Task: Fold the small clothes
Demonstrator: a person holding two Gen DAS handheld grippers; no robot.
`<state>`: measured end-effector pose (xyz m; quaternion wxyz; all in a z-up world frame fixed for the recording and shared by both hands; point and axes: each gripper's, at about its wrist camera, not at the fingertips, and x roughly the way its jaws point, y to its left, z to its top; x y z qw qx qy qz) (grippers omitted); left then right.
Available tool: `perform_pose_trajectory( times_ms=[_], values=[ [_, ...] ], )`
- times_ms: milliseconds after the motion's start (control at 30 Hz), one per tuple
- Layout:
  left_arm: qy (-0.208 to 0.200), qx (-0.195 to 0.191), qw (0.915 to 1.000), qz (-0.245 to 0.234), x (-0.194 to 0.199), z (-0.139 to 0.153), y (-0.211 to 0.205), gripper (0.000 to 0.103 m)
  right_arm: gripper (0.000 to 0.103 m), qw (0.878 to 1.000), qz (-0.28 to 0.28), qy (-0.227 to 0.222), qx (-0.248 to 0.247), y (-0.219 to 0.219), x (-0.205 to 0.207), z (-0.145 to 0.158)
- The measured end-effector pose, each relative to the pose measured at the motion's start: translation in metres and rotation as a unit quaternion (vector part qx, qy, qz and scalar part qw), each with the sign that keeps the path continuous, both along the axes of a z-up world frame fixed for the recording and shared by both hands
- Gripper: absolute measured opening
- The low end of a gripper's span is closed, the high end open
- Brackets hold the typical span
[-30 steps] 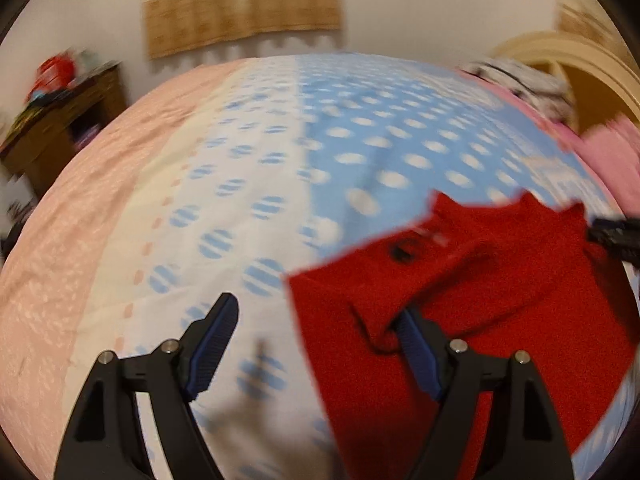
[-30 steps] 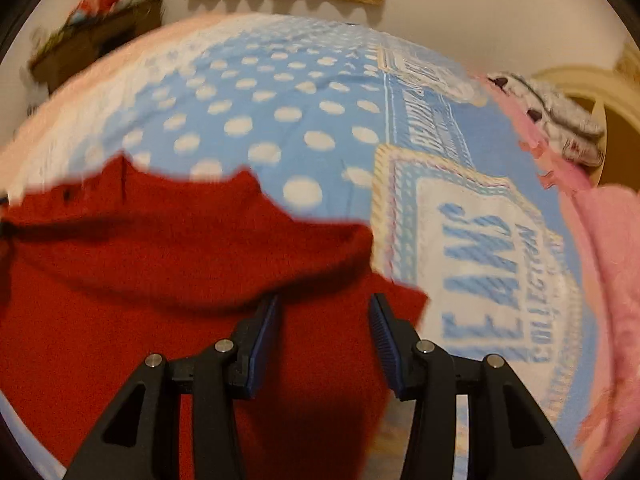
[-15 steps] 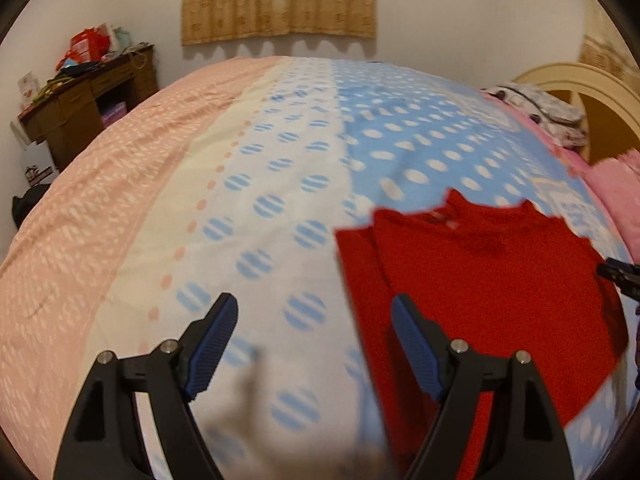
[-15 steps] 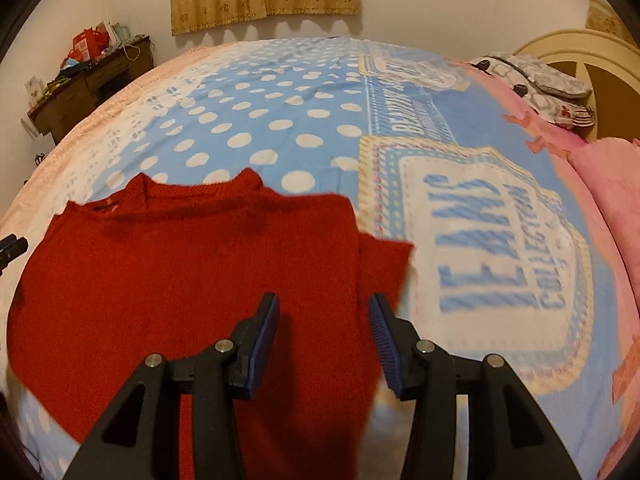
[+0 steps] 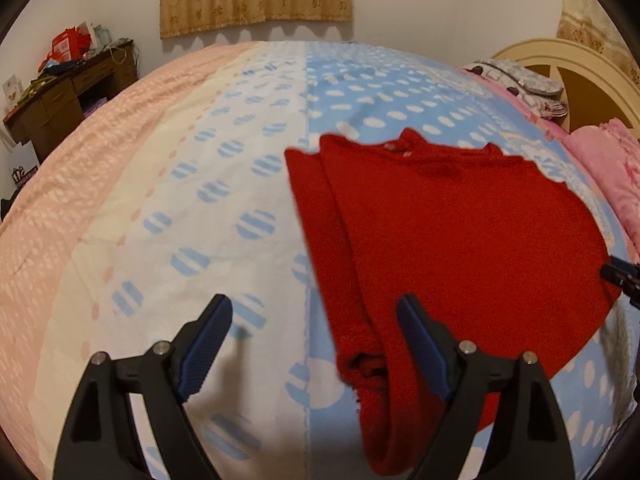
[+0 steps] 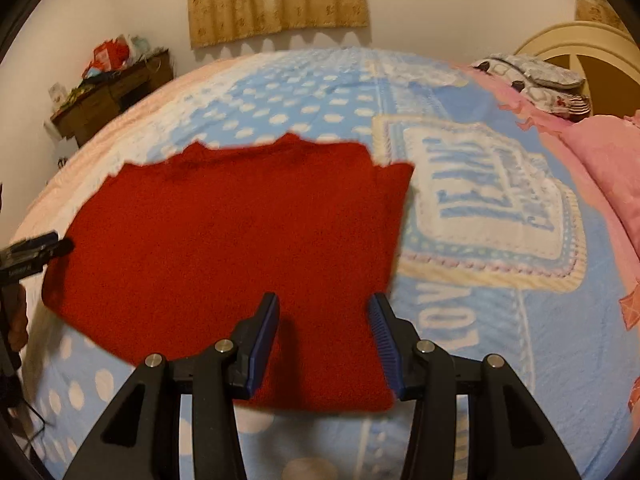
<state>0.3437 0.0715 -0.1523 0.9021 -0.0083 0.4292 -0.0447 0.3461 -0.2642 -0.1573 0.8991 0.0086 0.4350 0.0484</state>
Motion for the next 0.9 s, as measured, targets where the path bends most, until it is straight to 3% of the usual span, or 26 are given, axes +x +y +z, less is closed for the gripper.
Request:
perform_pose_trajectory(
  times_ms=[167,300,400,533,667,900],
  values=[
    [-0.005,-0.002,0.9999,0.011,-0.002,-0.006,0.002,0.100,0.048,1.000,-0.024,0.011,0.010,-0.007,-0.007,-0.013],
    [-0.006,0.001,0.9999,0.014,-0.002,-0.010,0.002,0.102,0.049,0.998,-0.031,0.044,0.036,-0.017,-0.005,-0.027],
    [-0.006,-0.001,0.9998,0.016,-0.002,-0.012,0.004,0.103,0.049,0.997,-0.044,0.043,0.050,-0.022,-0.009,-0.022],
    [-0.001,-0.024,0.9995,0.022,-0.002,-0.015,0.011,0.103,0.050,0.998,-0.058,-0.007,0.018,-0.014,-0.023,0.004],
    [0.001,-0.023,0.9995,0.021,-0.001,-0.017,0.010,0.103,0.052,0.997,-0.044,-0.055,0.019,0.003,-0.028,0.030],
    [0.004,-0.036,0.9991,0.022,-0.002,-0.017,0.013,0.103,0.053,1.000,-0.013,0.003,0.018,0.035,-0.002,-0.008]
  ],
)
